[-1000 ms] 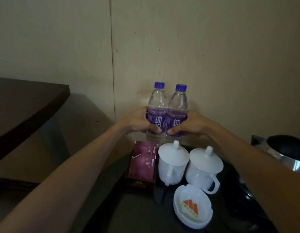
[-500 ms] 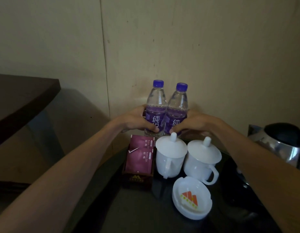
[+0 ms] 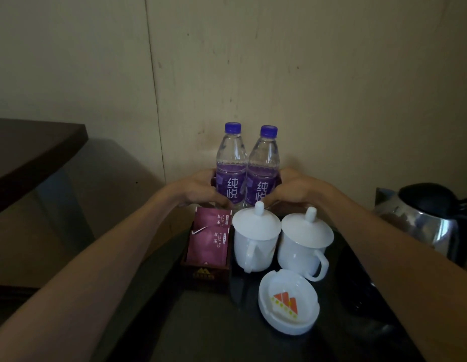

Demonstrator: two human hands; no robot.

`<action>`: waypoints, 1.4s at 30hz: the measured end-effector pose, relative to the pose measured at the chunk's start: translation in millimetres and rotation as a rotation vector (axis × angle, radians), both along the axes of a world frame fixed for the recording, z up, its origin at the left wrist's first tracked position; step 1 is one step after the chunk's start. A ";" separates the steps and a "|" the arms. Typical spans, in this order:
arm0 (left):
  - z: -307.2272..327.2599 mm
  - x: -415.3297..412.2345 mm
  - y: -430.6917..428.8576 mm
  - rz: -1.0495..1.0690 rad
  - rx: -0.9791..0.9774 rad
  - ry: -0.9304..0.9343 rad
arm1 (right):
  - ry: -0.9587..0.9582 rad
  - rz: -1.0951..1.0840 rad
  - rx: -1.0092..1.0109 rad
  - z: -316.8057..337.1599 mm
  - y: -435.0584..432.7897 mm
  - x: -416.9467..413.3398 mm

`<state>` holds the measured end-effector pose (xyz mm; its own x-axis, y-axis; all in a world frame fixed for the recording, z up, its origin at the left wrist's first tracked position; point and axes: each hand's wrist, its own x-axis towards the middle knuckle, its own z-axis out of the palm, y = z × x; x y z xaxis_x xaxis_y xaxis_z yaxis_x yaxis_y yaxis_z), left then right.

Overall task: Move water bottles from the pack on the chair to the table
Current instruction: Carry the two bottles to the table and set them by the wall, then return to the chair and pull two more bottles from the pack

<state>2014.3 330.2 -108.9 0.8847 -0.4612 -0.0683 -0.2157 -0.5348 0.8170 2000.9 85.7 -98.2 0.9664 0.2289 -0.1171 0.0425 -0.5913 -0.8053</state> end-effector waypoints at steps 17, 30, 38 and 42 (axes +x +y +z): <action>32.1 -9.9 18.1 0.138 -0.037 0.148 | 0.257 0.009 0.080 31.5 -5.5 -13.8; 215.4 -139.1 -42.3 0.434 0.515 -0.017 | -0.034 -0.336 -0.591 225.9 38.2 -167.8; 350.4 -290.6 -88.6 0.137 0.740 -0.012 | 0.081 -0.282 -0.821 369.0 33.6 -332.2; 429.5 -372.7 -136.4 -0.118 0.694 -0.187 | 0.095 -0.499 -0.800 437.5 10.9 -428.4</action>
<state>1641.6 193.8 320.6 0.8570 -0.4601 -0.2319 -0.4073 -0.8807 0.2418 1572.5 96.6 339.4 0.9095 -0.3902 -0.1433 -0.4089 -0.9018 -0.1398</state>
